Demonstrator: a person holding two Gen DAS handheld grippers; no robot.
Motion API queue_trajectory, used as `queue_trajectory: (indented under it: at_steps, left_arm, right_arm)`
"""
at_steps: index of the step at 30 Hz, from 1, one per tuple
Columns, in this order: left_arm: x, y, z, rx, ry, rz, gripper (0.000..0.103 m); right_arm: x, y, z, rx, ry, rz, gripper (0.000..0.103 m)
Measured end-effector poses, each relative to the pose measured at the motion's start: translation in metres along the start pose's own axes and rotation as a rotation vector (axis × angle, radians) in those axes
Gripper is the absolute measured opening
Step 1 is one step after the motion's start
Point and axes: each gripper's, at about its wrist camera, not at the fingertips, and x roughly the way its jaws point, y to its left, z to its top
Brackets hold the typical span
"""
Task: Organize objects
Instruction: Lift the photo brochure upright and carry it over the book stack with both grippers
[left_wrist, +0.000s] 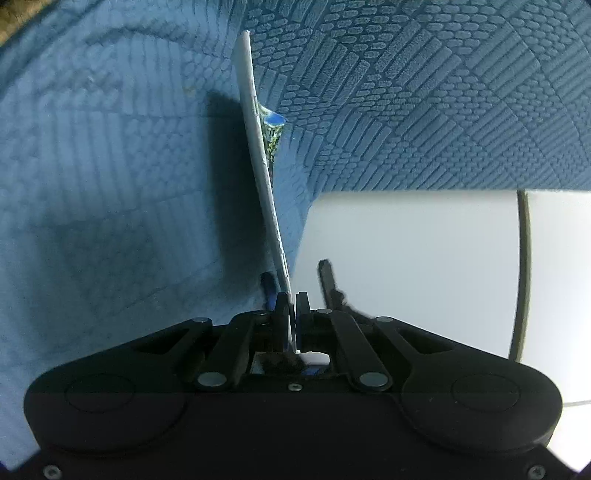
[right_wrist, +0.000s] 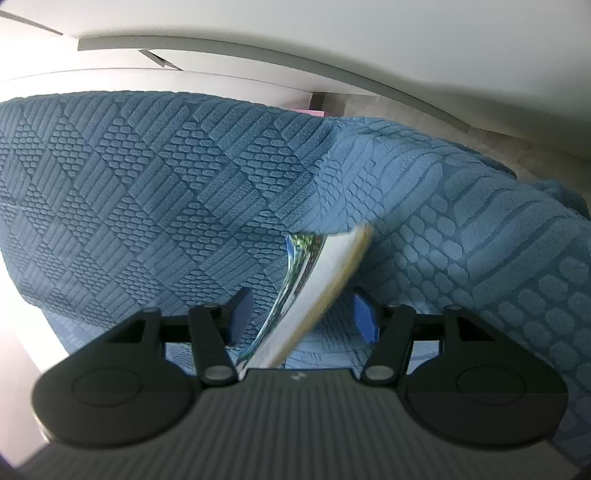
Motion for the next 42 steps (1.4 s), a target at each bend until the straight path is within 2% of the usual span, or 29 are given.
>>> queue_trajectory:
  at_steps: [4, 6, 7, 9, 12, 17, 23, 27, 32, 42]
  left_arm:
    - [-0.016, 0.010, 0.002, 0.004, 0.013, 0.027, 0.002]
    - [-0.021, 0.014, 0.002, 0.013, 0.003, 0.057, 0.002]
    - [-0.023, 0.016, 0.002, 0.015, -0.002, 0.067, 0.002]
    - [-0.027, 0.020, 0.003, 0.013, -0.005, 0.069, 0.002]
    - [-0.032, 0.021, 0.001, 0.031, -0.025, 0.092, 0.002]
    - [-0.045, 0.020, 0.001, 0.059, -0.046, 0.156, 0.002]
    - [-0.059, 0.019, -0.008, 0.073, -0.028, 0.152, 0.003]
    - [-0.064, 0.012, -0.010, 0.124, 0.000, 0.170, 0.003]
    - [-0.081, 0.014, -0.020, 0.153, 0.028, 0.160, 0.005]
    - [-0.122, 0.026, -0.041, 0.188, 0.063, 0.125, 0.005]
  right_arm:
    - [0.003, 0.003, -0.002, -0.015, 0.015, -0.009, 0.057]
    - [0.005, 0.002, -0.005, -0.017, 0.032, -0.027, 0.040]
    - [0.006, 0.001, -0.007, -0.020, 0.047, -0.044, 0.034]
    - [0.008, 0.003, -0.010, -0.042, 0.052, -0.086, 0.015]
    - [0.008, 0.006, -0.014, -0.075, 0.048, -0.122, 0.008]
    - [0.013, 0.016, -0.023, -0.133, 0.076, -0.171, 0.007]
    - [0.005, 0.046, -0.036, -0.237, 0.048, -0.204, 0.005]
    - [-0.007, 0.073, -0.051, -0.348, 0.046, -0.247, 0.005]
    - [-0.022, 0.102, -0.071, -0.459, 0.062, -0.332, 0.005]
    - [-0.055, 0.144, -0.125, -0.607, 0.086, -0.370, 0.006]
